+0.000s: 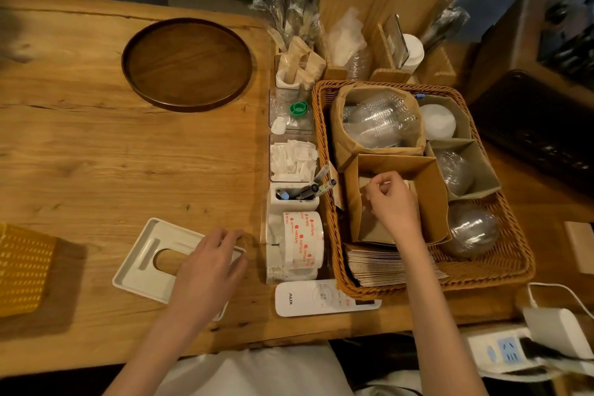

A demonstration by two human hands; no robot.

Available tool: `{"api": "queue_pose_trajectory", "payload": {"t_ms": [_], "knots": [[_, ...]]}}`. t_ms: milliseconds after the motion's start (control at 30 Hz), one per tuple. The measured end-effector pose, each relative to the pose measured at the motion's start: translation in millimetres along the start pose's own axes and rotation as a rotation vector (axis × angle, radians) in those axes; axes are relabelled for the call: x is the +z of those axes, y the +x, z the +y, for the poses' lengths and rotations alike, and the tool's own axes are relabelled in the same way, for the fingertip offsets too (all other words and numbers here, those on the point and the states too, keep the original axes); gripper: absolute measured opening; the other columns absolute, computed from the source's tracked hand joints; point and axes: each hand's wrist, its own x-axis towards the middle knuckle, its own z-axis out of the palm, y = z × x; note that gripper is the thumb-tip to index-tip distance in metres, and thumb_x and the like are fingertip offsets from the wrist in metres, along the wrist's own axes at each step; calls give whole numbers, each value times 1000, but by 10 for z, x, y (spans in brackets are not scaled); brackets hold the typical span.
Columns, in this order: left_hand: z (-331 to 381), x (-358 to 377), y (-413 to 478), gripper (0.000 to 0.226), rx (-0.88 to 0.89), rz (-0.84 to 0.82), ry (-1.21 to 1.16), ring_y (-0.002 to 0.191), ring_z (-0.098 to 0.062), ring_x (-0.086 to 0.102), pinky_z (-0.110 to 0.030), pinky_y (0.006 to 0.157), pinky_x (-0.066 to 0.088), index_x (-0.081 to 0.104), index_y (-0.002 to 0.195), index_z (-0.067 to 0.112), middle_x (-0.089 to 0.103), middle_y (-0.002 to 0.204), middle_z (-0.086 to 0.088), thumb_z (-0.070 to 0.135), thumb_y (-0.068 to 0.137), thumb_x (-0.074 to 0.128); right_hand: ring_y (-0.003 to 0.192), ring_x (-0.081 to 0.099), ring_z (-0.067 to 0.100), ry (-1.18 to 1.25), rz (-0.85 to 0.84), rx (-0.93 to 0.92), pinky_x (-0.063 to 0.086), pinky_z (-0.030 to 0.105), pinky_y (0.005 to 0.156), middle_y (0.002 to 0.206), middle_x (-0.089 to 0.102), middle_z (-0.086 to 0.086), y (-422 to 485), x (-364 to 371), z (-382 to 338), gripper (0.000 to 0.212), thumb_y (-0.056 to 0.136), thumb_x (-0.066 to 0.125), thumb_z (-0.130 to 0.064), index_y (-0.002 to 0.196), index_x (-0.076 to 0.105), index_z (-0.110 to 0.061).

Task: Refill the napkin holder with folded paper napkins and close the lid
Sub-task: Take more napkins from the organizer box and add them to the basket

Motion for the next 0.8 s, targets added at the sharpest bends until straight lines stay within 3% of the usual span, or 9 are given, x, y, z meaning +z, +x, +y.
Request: {"api": "queue_pose_trajectory", "payload": {"t_ms": [100, 300, 367, 500, 667, 800], "knots": [[8, -47, -28, 41, 10, -8, -31, 108, -15, 54, -30, 76, 50, 45, 136, 23, 53, 121, 5, 32, 96, 51, 77, 62, 15, 52, 34, 4, 50, 26, 61, 95, 65, 2, -30, -71, 2, 12, 97, 52, -25, 104, 57, -17], [70, -180, -116, 42, 32, 24, -78, 113, -13, 53, -30, 80, 50, 45, 137, 25, 54, 126, 8, 36, 96, 49, 82, 66, 25, 30, 109, -70, 57, 43, 78, 84, 67, 3, -157, -286, -97, 12, 92, 55, -32, 92, 65, -25], [114, -244, -151, 42, 41, 44, -133, 110, -9, 53, -29, 78, 49, 46, 136, 27, 53, 123, 13, 39, 96, 48, 73, 65, 22, 33, 139, -109, 56, 40, 72, 79, 67, 1, -251, -358, -191, 11, 91, 57, -30, 88, 66, -26], [259, -392, -214, 39, 100, 99, -266, 100, -1, 52, -25, 74, 47, 50, 131, 31, 51, 111, 21, 40, 93, 47, 53, 60, 2, 83, 199, -191, 44, 10, 51, 71, 66, -5, -478, -493, -421, 11, 91, 58, -24, 89, 69, -23], [597, -538, -279, 31, 227, 164, -413, 102, 11, 50, -8, 73, 44, 52, 125, 36, 53, 110, 28, 41, 96, 45, 51, 60, 0, 203, 222, -263, 47, 10, 47, 63, 65, -6, -758, -592, -705, 16, 89, 58, -20, 92, 73, -21], [844, -627, -331, 43, 316, 191, -517, 114, 10, 48, -4, 88, 38, 47, 134, 32, 52, 123, 25, 47, 93, 46, 50, 58, 3, 300, 191, -341, 47, 11, 51, 56, 65, -3, -992, -647, -885, 21, 91, 55, -12, 88, 73, -23]]}}
